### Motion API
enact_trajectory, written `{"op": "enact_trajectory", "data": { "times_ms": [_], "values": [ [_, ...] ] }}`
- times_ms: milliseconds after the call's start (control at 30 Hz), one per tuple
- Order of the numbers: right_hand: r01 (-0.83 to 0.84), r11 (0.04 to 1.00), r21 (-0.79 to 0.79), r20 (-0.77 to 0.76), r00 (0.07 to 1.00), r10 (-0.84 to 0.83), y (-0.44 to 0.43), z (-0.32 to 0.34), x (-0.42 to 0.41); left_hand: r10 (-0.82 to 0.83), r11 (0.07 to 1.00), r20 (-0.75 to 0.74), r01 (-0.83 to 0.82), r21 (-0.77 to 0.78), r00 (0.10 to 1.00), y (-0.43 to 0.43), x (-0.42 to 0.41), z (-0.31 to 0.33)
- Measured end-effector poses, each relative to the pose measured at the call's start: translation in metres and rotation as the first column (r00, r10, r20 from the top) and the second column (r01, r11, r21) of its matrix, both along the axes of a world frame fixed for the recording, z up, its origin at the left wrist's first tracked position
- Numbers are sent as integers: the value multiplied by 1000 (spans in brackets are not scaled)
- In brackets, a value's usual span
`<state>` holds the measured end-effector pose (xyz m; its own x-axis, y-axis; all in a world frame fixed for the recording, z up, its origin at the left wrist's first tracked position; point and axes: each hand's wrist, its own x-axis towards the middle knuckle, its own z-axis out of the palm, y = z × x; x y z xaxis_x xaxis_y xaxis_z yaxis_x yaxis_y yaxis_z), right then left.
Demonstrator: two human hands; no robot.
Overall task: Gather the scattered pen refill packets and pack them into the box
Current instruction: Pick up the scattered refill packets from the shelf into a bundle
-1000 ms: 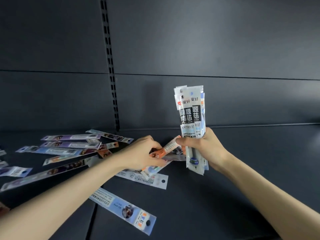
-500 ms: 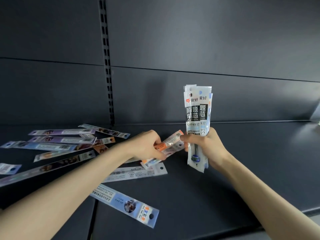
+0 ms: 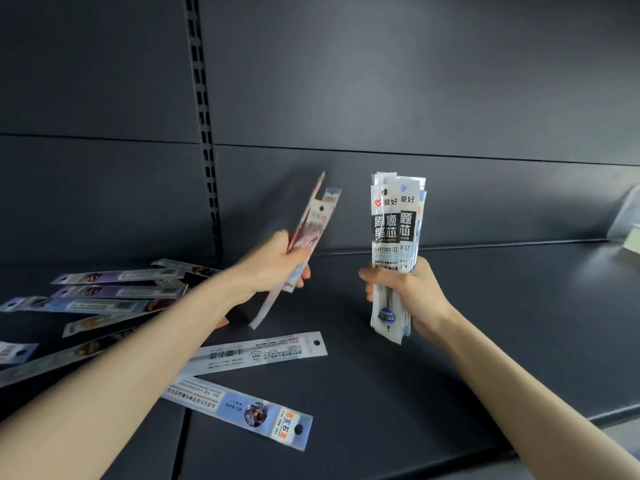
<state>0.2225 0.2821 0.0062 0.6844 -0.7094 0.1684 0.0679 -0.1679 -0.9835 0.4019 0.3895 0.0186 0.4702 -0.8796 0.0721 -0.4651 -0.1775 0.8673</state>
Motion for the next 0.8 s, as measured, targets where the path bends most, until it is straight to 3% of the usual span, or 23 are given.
{"op": "enact_trajectory", "data": {
  "times_ms": [100, 233, 467, 633, 800],
  "values": [
    [-45, 998, 41, 42, 998, 43, -2, -2, 2, -30, 974, -148, -4, -225, 989, 7, -12, 18],
    [-145, 979, 143, 150, 981, 123, -4, 3, 0, -119, 949, -316, 15, -314, 941, 10, -44, 29],
    [-400, 893, 206, 370, 877, 307, -23, 23, -28, -141, 923, -280, 24, -385, 950, -3, -103, 24],
    [-491, 833, 254, 394, 839, 374, -45, 23, -57, 63, 904, -226, -151, -399, 972, -22, -145, 16],
    [-514, 799, 310, 390, 836, 386, -59, 19, -73, 168, 873, -296, -281, -399, 940, -31, -166, 3]
  ]
}}
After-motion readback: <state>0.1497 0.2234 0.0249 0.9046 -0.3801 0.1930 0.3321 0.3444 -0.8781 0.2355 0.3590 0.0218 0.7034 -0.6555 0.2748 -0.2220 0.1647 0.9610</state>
